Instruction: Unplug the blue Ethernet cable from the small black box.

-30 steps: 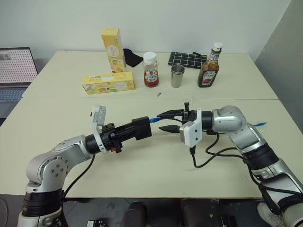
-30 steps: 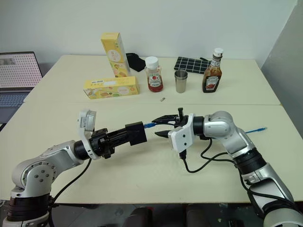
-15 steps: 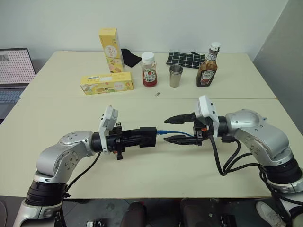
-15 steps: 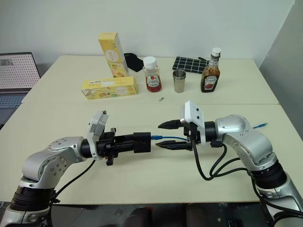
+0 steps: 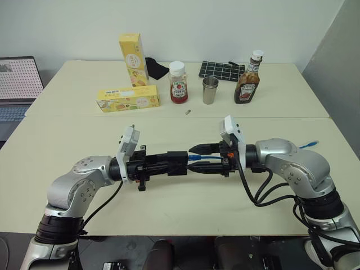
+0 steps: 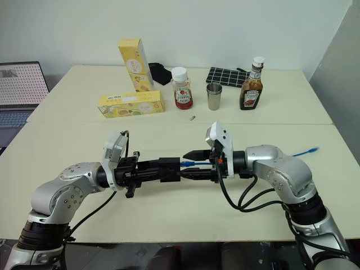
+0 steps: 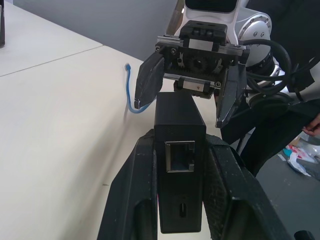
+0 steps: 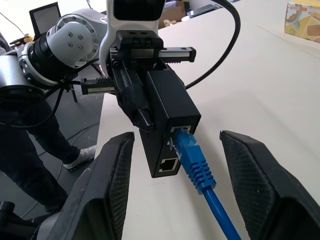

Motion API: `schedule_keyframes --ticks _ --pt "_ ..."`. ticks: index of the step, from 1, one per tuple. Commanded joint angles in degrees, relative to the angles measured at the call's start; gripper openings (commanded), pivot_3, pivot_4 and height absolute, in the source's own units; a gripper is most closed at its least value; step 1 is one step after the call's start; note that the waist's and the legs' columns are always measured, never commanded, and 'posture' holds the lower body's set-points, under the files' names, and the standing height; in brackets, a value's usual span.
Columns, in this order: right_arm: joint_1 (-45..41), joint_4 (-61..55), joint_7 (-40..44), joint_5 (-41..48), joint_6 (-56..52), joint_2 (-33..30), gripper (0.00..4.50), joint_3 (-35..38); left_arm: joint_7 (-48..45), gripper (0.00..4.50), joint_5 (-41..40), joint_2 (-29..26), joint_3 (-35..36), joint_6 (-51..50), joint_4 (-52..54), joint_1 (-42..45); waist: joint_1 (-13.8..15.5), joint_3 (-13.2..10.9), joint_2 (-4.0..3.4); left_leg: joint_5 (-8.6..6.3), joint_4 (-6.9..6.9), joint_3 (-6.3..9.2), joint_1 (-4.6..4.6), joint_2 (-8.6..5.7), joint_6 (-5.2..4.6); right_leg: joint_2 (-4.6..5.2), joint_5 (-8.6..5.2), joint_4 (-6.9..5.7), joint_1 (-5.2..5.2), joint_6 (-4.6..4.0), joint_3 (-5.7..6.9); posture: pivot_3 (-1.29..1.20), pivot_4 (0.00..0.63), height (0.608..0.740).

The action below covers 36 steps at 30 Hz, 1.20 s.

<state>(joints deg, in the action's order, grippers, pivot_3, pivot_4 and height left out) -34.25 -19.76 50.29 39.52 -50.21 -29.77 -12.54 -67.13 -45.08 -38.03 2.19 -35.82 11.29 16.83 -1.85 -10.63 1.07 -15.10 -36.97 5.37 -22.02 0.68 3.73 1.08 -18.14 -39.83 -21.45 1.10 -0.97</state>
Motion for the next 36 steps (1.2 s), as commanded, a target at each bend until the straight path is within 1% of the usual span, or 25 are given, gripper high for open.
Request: schedule_keyframes --ticks 1,3,9,10,11,14,15,16,22,25,31,34,36 --pt "-0.46 -0.21 0.59 1.03 -0.34 0.65 2.35 0.96 -0.59 0.80 -0.48 -0.27 1.29 0.78 2.04 -0.13 0.00 0.00 0.00 0.00 0.00 0.00 0.00 0.00 0.00 0.00 0.00 0.00 0.00 0.00 0.00 0.00 0.150 0.740" --pt "-0.69 0.08 1.08 0.84 -0.47 0.68 1.86 0.84 -0.65 0.80 -0.45 -0.37 1.29 0.82 2.17 -0.25 0.01 0.00 0.00 0.00 0.00 0.01 0.00 0.00 0.00 0.00 0.00 0.00 0.00 0.00 0.01 0.00 0.150 0.740" --pt "-1.18 0.79 3.10 -0.67 0.46 -0.21 0.63 -0.29 -0.75 0.80 -0.82 -0.31 1.35 0.72 2.70 -0.49 0.01 0.00 0.00 0.00 0.00 0.01 0.00 0.00 0.00 -0.01 0.00 0.00 0.00 0.00 0.01 0.00 0.150 0.740" --pt "-1.31 0.97 3.50 -0.88 0.61 -0.32 0.47 -0.48 -1.05 0.80 -0.90 -0.39 1.26 0.72 2.87 -0.57 0.01 0.00 0.00 0.00 0.00 0.00 0.00 0.00 0.00 -0.01 0.00 0.00 0.00 0.00 0.01 0.00 0.150 0.740" --pt "-1.39 1.08 3.81 -1.05 0.71 -0.39 0.40 -0.60 -1.26 0.80 -0.95 -0.45 1.21 0.70 2.99 -0.62 0.01 0.00 0.00 0.00 0.00 0.00 0.00 -0.01 0.00 -0.01 0.00 0.00 0.00 0.00 0.01 0.00 0.150 0.740" --pt "-1.75 1.64 4.95 -1.39 0.85 -0.64 0.33 -0.95 -1.94 0.80 -1.20 -0.51 1.30 0.54 3.10 -0.71 0.00 0.00 0.00 0.00 0.00 -0.01 0.00 -0.02 0.00 -0.02 0.00 0.01 -0.01 0.00 0.01 0.00 0.150 0.740" --pt "-1.89 1.83 5.31 -1.55 0.93 -0.73 0.15 -1.09 -2.15 0.79 -1.29 -0.56 1.35 0.49 3.11 -0.74 0.00 0.00 0.00 0.00 0.00 0.00 0.00 -0.01 0.00 -0.01 0.00 0.01 0.00 0.00 0.01 0.00 0.150 0.740" --pt "-2.08 2.09 5.71 -1.80 1.05 -0.86 0.07 -1.26 -2.49 0.79 -1.38 -0.70 1.37 0.43 3.12 -0.82 0.01 0.00 0.00 0.00 0.01 0.00 0.00 -0.01 0.00 -0.01 0.00 0.02 0.00 0.00 0.01 0.00 0.150 0.740" --pt "-3.50 4.51 7.80 -2.88 1.52 -1.70 0.07 -1.79 -4.01 0.79 -1.46 -1.50 1.76 0.74 4.07 -2.91 -0.02 -0.01 -0.01 0.00 0.02 -0.01 0.00 -0.01 0.00 -0.01 0.00 0.03 -0.01 0.00 0.00 0.00 0.150 0.740" --pt "-3.57 5.56 8.38 -2.63 1.01 -2.50 0.06 -1.21 -3.92 0.79 -0.05 -2.13 2.11 1.75 3.78 -4.50 0.00 -0.01 -0.01 0.00 0.02 0.02 -0.01 0.00 0.00 -0.01 0.00 0.04 0.00 0.00 0.02 0.00 0.150 0.740" --pt "-1.18 9.30 10.25 -2.93 1.04 -7.76 0.02 2.15 -3.48 0.79 3.62 -5.33 5.42 5.79 2.72 -12.70 0.03 -0.04 -0.07 -0.01 0.03 -0.01 0.00 0.01 -0.01 0.01 0.00 0.10 0.00 0.00 -0.01 0.00 0.150 0.740" --pt "-0.61 11.66 9.54 -4.07 2.36 -8.64 0.02 3.62 -2.20 0.79 3.94 -5.39 7.52 6.40 2.26 -15.17 0.05 -0.06 -0.08 -0.01 0.04 -0.03 -0.01 0.01 -0.02 0.01 0.00 0.16 0.01 0.00 -0.01 0.00 0.150 0.740" --pt "-0.87 14.61 6.52 -6.69 5.33 -7.02 0.02 4.38 -0.92 0.79 4.44 -5.00 8.34 6.93 2.09 -15.78 0.04 -0.06 -0.08 -0.01 0.04 -0.01 -0.03 0.02 -0.02 0.01 0.00 0.17 0.01 0.00 -0.01 0.00 0.150 0.740"
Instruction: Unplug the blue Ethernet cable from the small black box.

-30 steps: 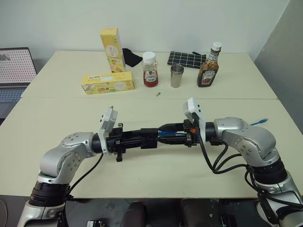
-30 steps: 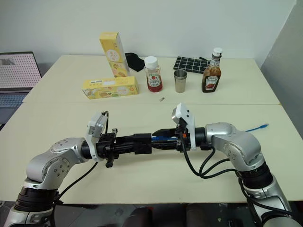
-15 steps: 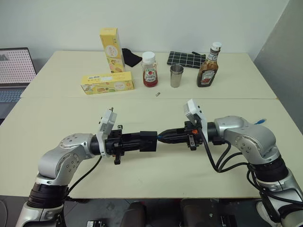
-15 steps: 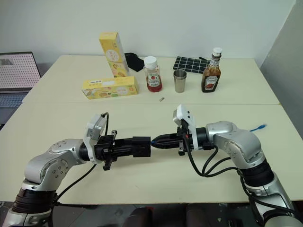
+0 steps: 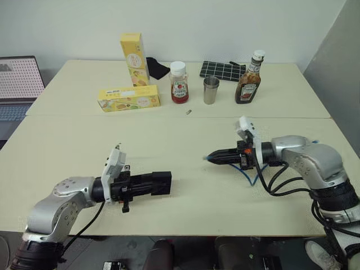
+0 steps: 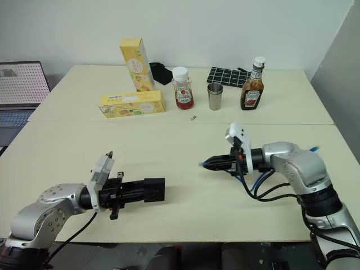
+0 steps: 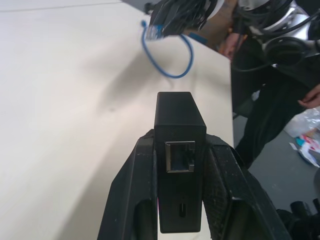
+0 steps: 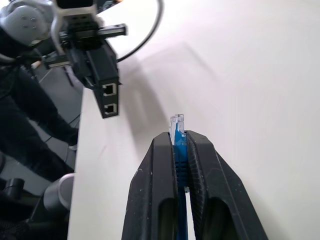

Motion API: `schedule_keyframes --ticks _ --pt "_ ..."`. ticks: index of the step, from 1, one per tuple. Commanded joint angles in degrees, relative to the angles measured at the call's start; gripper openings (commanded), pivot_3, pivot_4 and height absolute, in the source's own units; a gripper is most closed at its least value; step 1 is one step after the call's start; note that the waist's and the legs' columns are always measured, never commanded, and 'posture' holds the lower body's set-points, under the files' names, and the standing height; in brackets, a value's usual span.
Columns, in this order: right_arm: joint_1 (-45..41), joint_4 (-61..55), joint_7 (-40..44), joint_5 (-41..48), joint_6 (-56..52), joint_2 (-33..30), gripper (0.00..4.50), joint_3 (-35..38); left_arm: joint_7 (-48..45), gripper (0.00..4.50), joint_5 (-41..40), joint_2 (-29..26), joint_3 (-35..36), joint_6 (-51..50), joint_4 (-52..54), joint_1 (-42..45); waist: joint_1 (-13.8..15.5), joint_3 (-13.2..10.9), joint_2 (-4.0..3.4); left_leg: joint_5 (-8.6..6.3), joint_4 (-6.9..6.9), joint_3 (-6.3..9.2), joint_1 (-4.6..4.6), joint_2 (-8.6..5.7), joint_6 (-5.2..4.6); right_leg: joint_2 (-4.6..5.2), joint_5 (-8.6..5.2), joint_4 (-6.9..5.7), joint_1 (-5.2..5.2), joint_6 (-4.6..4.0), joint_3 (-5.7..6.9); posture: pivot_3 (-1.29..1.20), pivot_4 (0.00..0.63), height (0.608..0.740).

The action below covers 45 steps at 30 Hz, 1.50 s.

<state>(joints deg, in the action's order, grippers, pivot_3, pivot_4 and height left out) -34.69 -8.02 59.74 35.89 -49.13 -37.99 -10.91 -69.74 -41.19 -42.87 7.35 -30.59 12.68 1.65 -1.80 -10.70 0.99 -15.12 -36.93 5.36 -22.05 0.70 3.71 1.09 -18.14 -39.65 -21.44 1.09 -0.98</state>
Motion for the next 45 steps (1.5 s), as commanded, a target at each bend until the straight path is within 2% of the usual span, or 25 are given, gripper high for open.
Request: schedule_keyframes --ticks 1,5,8,10,15,16,22,25,27,33,37,39,40,45 --pt "-1.35 6.61 -7.19 -6.74 8.14 3.51 0.02 2.61 3.23 0.79 0.72 0.34 3.67 1.72 0.93 -0.76 -0.02 0.00 0.00 0.00 -0.01 0.01 0.00 -0.01 0.00 0.00 0.00 0.00 0.01 0.00 0.01 0.00 0.150 0.740" --pt "-6.41 23.39 -25.65 -21.06 22.51 12.43 0.02 1.05 7.89 0.79 0.85 1.75 4.06 0.51 2.08 -0.10 -0.46 0.01 0.02 0.00 0.00 -0.09 0.06 -0.01 0.01 -0.01 0.01 -0.06 0.00 0.00 -0.05 0.00 0.150 0.740" --pt "-9.23 33.97 -32.01 -26.20 28.88 16.40 0.02 1.72 10.21 0.79 1.26 1.88 3.94 -0.38 2.44 0.50 -0.44 0.00 0.02 0.02 0.00 -0.25 -0.05 -0.01 0.04 -0.02 0.01 -0.27 -0.27 -0.01 -0.16 0.00 0.150 0.740" --pt "-10.26 38.62 -33.96 -28.03 31.53 18.05 0.72 1.97 12.56 0.79 1.44 2.17 4.45 -1.11 2.62 0.88 -0.37 0.01 0.02 0.03 0.01 -0.28 -0.16 -0.01 0.05 -0.01 0.01 -0.27 -0.37 -0.01 -0.17 0.00 0.150 0.740" --pt "-10.08 37.55 -31.09 -28.15 32.07 17.88 1.96 3.22 17.65 0.79 2.64 3.53 5.88 -0.03 2.44 1.55 -0.35 0.00 0.02 0.10 -0.06 -0.33 -0.74 0.06 0.18 0.04 0.02 -0.29 -0.86 0.00 -0.21 0.00 0.150 0.740" --pt "-9.73 36.12 -30.21 -27.81 31.53 17.43 2.09 3.47 19.02 0.79 2.99 4.04 6.31 0.17 2.03 1.87 -0.29 0.00 0.01 0.10 -0.06 -0.35 -0.74 0.06 0.18 0.06 0.03 -0.27 -0.85 0.00 -0.21 0.00 0.150 0.740" --pt "-3.93 14.00 -14.32 -20.86 26.75 11.22 3.47 1.94 27.14 0.79 12.10 8.91 7.53 11.86 -4.34 4.02 0.06 -0.01 -0.02 0.03 -0.07 -0.28 -0.73 0.05 0.04 0.05 0.03 -0.27 -0.83 0.01 -0.14 0.00 0.150 0.740" --pt "-1.59 2.22 -9.07 -16.39 21.49 9.97 3.47 -0.39 32.09 0.79 18.69 12.44 7.97 23.32 -10.86 6.25 -0.06 -0.01 -0.02 0.02 -0.06 -0.22 -0.73 0.05 0.04 0.06 0.03 -0.25 -0.82 0.01 -0.10 0.00 0.150 0.740" --pt "-1.42 -2.09 -8.37 -16.62 19.90 10.45 3.47 -2.84 35.92 0.79 23.42 14.30 8.24 31.62 -17.15 8.72 -0.09 0.00 0.00 0.03 -0.08 -0.22 -0.70 0.02 0.04 0.07 0.04 -0.29 -0.82 0.00 -0.09 0.00 0.150 0.740" --pt "-3.35 -2.96 -10.38 -20.09 18.88 13.58 3.47 -6.85 41.91 0.79 27.87 17.94 8.29 43.68 -32.92 16.13 0.10 0.03 0.05 0.05 -0.16 -0.13 -0.69 -0.04 0.07 0.04 0.05 -0.35 -0.78 0.00 -0.01 0.00 0.150 0.740" --pt "-4.09 -2.08 -10.64 -22.28 19.65 14.41 3.47 -8.50 43.42 0.79 27.72 19.18 9.05 48.28 -42.89 20.64 0.14 0.06 0.10 0.09 -0.19 -0.10 -0.75 -0.09 0.15 0.05 0.05 -0.32 -0.79 0.01 0.04 0.00 0.150 0.740" --pt "-4.04 -2.07 -10.50 -22.78 19.61 14.53 3.51 -8.74 42.92 1.49 27.15 19.51 9.14 49.25 -46.61 22.06 0.11 0.06 0.11 0.10 -0.19 -0.08 -0.77 -0.12 0.15 0.05 0.05 -0.32 -0.79 0.01 0.06 0.00 0.150 0.740" --pt "-3.96 -2.13 -10.44 -22.91 19.55 14.56 3.51 -8.78 42.54 1.58 26.85 19.62 9.20 49.50 -48.11 22.53 0.09 0.06 0.11 0.10 -0.19 -0.09 -0.77 -0.12 0.15 0.05 0.06 -0.31 -0.79 0.02 0.05 0.00 0.150 0.740" --pt "-3.03 -3.34 -10.38 -23.36 18.98 14.41 3.51 -8.61 39.24 2.79 25.44 20.14 8.85 49.88 -49.47 21.03 -0.01 0.06 0.11 0.10 -0.18 -0.07 -0.76 -0.12 0.16 0.05 0.06 -0.33 -0.79 0.02 0.07 0.00 0.150 0.740"
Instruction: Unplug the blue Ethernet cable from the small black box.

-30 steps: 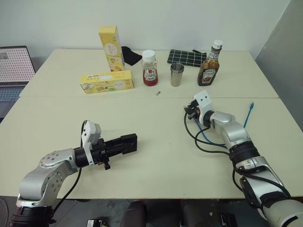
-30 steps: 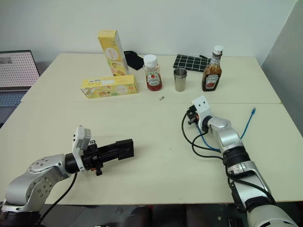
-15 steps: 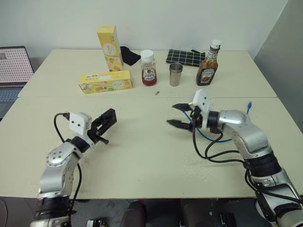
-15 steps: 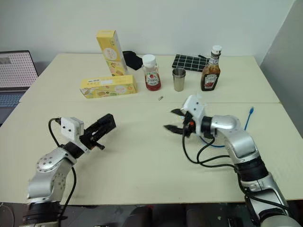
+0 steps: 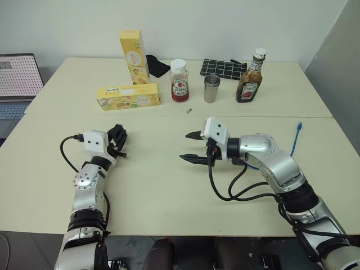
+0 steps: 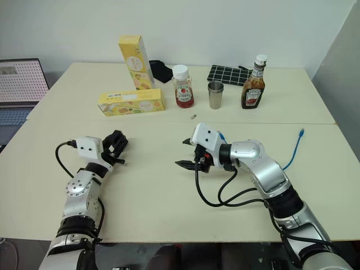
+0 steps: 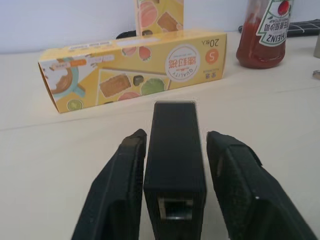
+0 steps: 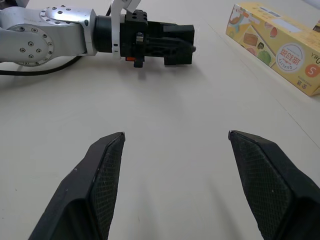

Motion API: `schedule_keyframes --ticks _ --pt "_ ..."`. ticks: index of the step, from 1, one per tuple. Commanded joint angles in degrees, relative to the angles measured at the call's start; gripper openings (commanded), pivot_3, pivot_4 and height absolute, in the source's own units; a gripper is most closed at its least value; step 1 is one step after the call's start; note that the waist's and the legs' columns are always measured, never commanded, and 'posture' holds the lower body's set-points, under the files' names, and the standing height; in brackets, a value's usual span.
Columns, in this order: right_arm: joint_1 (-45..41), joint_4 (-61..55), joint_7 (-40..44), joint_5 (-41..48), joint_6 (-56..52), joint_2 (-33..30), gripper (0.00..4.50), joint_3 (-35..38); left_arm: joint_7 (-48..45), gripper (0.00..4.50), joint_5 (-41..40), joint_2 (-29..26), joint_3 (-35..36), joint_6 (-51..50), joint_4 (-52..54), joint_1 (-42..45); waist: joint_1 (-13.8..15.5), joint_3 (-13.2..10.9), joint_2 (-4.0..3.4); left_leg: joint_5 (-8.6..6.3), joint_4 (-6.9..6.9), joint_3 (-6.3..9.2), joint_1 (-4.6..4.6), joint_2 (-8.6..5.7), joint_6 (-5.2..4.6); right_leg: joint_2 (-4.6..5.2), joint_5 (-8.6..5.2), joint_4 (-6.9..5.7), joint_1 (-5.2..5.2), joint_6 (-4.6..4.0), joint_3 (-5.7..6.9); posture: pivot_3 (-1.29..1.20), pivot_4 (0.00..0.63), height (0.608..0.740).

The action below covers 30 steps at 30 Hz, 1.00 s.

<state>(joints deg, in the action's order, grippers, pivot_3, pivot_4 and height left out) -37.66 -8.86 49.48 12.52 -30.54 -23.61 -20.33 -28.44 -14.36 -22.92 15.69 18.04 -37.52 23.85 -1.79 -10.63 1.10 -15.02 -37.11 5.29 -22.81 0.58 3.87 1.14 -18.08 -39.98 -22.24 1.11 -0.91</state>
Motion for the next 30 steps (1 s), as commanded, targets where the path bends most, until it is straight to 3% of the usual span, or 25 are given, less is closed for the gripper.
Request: schedule_keyframes --ticks 1,7,13,19,30 --pt "0.13 -2.77 -0.19 0.04 0.13 0.04 3.51 0.87 -2.12 2.97 -1.56 0.26 0.57 0.83 1.49 -2.02 -0.03 0.00 0.00 0.00 0.00 0.01 0.00 0.01 0.00 0.00 0.00 0.00 0.00 0.00 0.00 0.00 0.150 0.740" --pt "2.04 -4.40 -1.42 0.04 -1.58 0.07 3.51 0.89 -1.08 4.22 -2.63 -0.27 0.87 -5.12 14.22 -11.76 -0.44 0.01 -0.01 0.01 0.01 0.06 0.04 0.10 0.02 0.04 0.00 -0.01 0.00 0.00 -0.06 0.00 0.150 0.740" --pt "6.06 -6.85 -4.69 0.25 -4.45 -0.60 3.51 2.78 0.43 4.22 -4.65 -3.45 1.68 -18.23 34.54 -23.34 -0.44 0.02 -0.02 -0.02 0.04 0.30 0.07 0.18 -0.03 0.10 0.00 -0.03 0.01 0.00 -0.09 0.00 0.150 0.740" --pt "8.02 -7.63 -4.63 3.60 -9.18 -6.53 3.51 12.26 -4.15 4.22 -7.56 -13.88 5.02 -31.51 49.85 -30.59 0.15 0.01 -0.01 0.01 0.04 0.28 0.06 0.13 -0.01 0.03 0.00 -0.06 0.09 0.00 -0.02 0.00 0.150 0.740" --pt "6.65 -5.47 1.54 10.84 -13.93 -17.20 3.51 21.10 -17.01 4.22 -16.12 -25.34 9.89 -41.77 53.80 -31.34 -0.09 0.00 -0.04 0.00 0.10 0.06 0.15 0.09 -0.02 -0.04 -0.01 0.01 0.15 -0.01 -0.04 0.00 0.150 0.740"
